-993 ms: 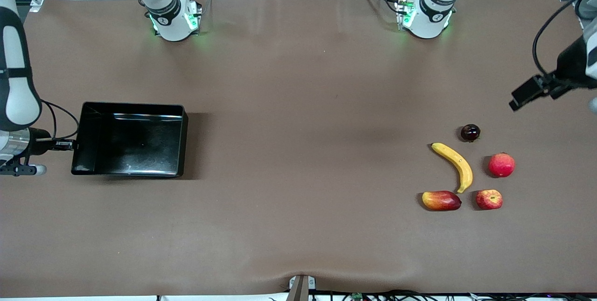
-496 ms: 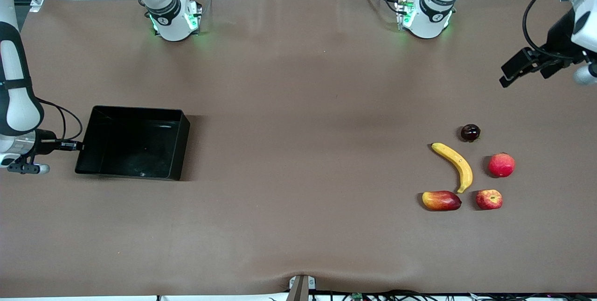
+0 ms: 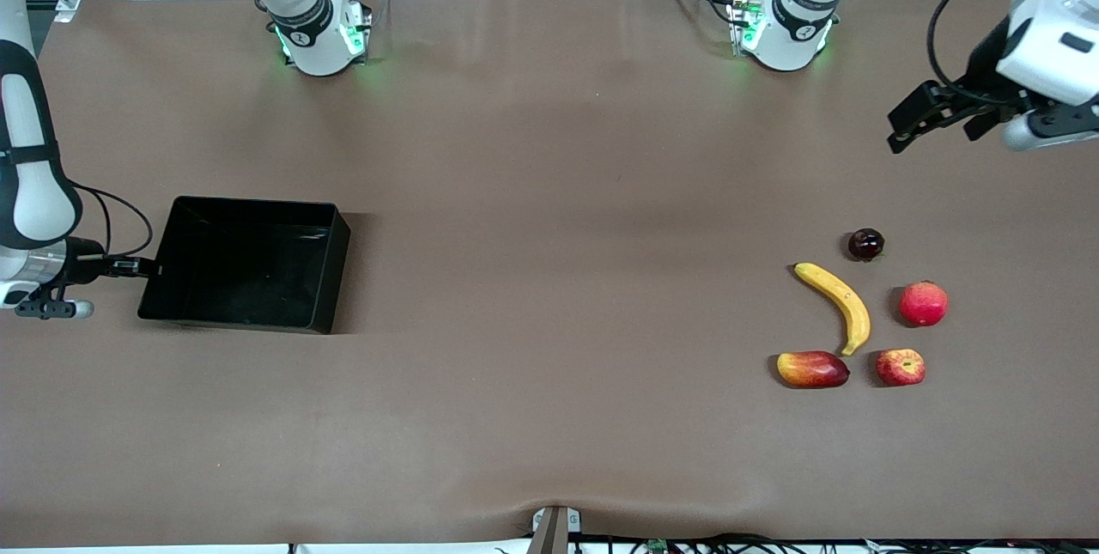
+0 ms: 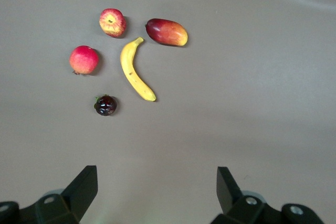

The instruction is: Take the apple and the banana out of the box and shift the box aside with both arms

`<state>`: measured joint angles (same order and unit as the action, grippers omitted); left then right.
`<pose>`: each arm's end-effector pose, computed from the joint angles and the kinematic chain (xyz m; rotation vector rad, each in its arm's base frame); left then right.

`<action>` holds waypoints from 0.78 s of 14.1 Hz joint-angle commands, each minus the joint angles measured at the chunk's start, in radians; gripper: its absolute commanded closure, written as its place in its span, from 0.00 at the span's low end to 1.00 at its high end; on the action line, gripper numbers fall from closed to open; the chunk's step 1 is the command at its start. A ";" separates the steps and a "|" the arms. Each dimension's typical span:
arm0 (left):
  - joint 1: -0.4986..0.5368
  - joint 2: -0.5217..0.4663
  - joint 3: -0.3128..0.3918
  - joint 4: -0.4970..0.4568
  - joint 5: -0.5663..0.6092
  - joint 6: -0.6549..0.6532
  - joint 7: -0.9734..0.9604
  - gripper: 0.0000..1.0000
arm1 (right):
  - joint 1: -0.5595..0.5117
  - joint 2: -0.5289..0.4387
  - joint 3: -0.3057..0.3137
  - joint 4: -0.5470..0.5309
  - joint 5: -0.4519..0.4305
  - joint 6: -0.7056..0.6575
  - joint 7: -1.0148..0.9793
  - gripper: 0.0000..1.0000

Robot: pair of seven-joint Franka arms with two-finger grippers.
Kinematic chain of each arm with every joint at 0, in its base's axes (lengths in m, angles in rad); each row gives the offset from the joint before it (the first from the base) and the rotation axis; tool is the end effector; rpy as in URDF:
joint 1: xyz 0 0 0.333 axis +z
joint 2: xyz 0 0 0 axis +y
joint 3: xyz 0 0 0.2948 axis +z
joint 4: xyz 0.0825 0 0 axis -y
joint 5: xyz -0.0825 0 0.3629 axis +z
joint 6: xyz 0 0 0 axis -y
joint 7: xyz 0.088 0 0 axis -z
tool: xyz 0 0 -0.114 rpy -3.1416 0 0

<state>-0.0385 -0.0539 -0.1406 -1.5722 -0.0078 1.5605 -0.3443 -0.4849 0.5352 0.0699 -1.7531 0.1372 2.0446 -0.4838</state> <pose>0.5086 -0.0951 0.6228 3.1193 0.2579 0.0629 0.5582 -0.2395 0.2376 -2.8921 0.0206 0.2234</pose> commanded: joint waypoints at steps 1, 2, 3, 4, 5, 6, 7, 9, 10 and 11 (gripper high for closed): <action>0.002 0.002 0.001 0.001 -0.006 0.006 0.019 0.00 | -0.035 0.006 0.019 0.038 0.002 -0.009 -0.126 0.00; 0.005 0.005 0.003 0.003 -0.008 0.007 0.019 0.00 | -0.041 0.006 0.019 0.078 0.002 -0.017 -0.169 0.00; 0.005 0.006 0.003 0.003 -0.008 0.012 0.019 0.00 | -0.055 0.005 0.019 0.127 0.001 -0.064 -0.202 0.00; 0.006 0.011 0.003 0.004 -0.006 0.012 0.019 0.00 | -0.076 0.008 0.019 0.198 0.002 -0.110 -0.216 0.00; 0.009 0.015 0.003 0.006 -0.008 0.013 0.019 0.00 | -0.081 0.008 0.019 0.248 0.002 -0.139 -0.217 0.00; 0.011 0.017 0.003 0.006 -0.006 0.015 0.019 0.00 | -0.075 0.002 0.021 0.276 0.001 -0.176 -0.217 0.00; 0.011 0.025 0.004 0.012 -0.003 0.018 0.019 0.00 | -0.072 -0.004 0.022 0.318 0.004 -0.235 -0.217 0.00; 0.012 0.028 0.012 0.017 -0.003 0.016 0.011 0.00 | -0.057 -0.003 0.028 0.432 0.007 -0.399 -0.210 0.00; 0.015 0.028 0.013 0.017 -0.003 0.016 0.011 0.00 | -0.037 -0.007 0.028 0.487 0.007 -0.458 -0.204 0.00; 0.015 0.029 0.013 0.017 -0.003 0.016 0.013 0.00 | -0.014 -0.011 0.028 0.522 0.005 -0.501 -0.190 0.00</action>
<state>-0.0275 -0.0309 -0.1296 -1.5719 -0.0077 1.5754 -0.3442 -0.5310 0.5230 0.0916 -1.3191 0.1374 1.6296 -0.6898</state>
